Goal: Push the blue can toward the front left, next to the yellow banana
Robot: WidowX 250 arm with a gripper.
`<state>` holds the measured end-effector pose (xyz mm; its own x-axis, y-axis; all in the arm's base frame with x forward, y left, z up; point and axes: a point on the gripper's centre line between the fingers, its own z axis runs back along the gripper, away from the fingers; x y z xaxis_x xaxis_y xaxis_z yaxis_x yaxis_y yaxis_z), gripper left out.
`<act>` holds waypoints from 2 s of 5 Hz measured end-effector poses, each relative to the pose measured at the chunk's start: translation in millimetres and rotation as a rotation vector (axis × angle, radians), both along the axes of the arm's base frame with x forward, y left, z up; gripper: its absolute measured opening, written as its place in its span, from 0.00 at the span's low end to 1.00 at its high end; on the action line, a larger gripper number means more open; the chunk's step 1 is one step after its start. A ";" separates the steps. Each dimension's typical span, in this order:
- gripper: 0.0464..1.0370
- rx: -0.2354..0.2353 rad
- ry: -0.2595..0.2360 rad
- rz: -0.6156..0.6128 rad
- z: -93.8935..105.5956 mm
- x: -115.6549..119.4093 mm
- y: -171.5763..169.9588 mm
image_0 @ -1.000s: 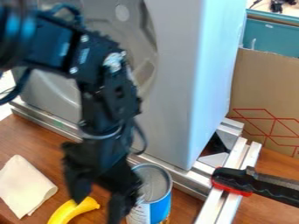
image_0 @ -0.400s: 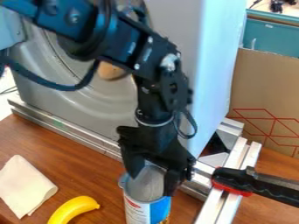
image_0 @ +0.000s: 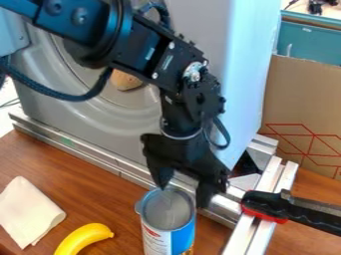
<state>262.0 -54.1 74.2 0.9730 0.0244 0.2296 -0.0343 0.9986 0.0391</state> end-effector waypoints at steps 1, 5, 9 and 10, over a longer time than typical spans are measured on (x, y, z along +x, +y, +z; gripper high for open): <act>0.96 0.033 -0.006 0.001 0.7 2.9 4.5; 0.96 0.053 0.065 -0.005 -27.3 16.6 8.7; 0.96 -0.006 0.166 0.077 -42.2 -55.2 28.9; 0.96 -0.020 0.173 0.088 -42.3 -55.1 33.8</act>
